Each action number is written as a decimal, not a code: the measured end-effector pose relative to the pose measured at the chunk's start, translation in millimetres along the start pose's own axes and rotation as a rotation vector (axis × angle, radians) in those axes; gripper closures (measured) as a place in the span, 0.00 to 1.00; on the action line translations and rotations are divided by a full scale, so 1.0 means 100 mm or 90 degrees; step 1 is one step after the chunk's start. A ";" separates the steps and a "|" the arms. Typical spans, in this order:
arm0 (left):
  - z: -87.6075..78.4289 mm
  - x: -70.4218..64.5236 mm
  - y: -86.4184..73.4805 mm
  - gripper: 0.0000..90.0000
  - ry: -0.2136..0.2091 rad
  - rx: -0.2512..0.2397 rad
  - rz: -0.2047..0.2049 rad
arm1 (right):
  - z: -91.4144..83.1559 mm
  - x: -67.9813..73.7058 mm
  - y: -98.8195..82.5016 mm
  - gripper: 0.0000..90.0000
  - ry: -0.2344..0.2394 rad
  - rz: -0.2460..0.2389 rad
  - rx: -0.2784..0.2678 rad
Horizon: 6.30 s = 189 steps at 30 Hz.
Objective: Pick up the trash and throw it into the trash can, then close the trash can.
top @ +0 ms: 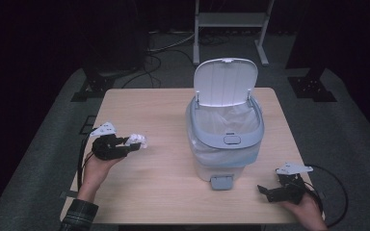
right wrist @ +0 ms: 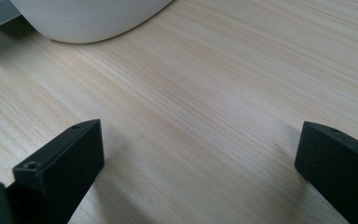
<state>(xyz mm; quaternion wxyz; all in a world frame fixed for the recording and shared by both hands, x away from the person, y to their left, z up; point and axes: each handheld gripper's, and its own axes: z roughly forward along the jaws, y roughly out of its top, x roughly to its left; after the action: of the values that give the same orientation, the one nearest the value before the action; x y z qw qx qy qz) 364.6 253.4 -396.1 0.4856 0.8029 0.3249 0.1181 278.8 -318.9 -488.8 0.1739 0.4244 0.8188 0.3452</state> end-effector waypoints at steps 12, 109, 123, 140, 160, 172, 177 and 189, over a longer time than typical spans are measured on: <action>0.00 -0.16 0.20 0.66 -0.044 -0.017 0.025 | 0.00 0.00 0.00 0.00 0.000 0.000 0.000; 0.72 -1.20 2.18 0.65 -0.312 -0.126 0.175 | 0.00 0.00 0.00 0.00 0.000 0.000 0.000; 0.95 -1.28 2.24 0.60 -0.317 -0.122 0.177 | 0.00 0.00 0.00 0.00 0.000 0.001 0.000; 0.88 -1.30 2.24 0.39 -0.296 -0.128 0.187 | 0.00 0.00 0.00 0.00 0.000 0.000 0.000; 0.56 -0.93 2.10 0.97 -0.264 -0.133 0.181 | 0.00 0.00 0.00 0.00 0.000 0.000 0.000; 0.46 -0.72 2.16 1.00 -0.213 -0.140 0.176 | 0.00 0.00 0.00 0.00 0.000 0.000 0.000; 0.45 -0.64 2.19 1.00 -0.196 -0.141 0.171 | 0.00 0.00 0.00 0.00 0.000 0.001 0.000; 0.59 -0.48 2.36 1.00 -0.175 -0.151 0.159 | 0.00 0.00 0.00 0.00 0.000 0.000 0.000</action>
<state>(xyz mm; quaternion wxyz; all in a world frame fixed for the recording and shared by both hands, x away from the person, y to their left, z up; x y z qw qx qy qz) 453.8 106.9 -217.2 0.5979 0.7827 0.1379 0.1041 278.9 -319.0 -488.8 0.1740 0.4242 0.8188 0.3454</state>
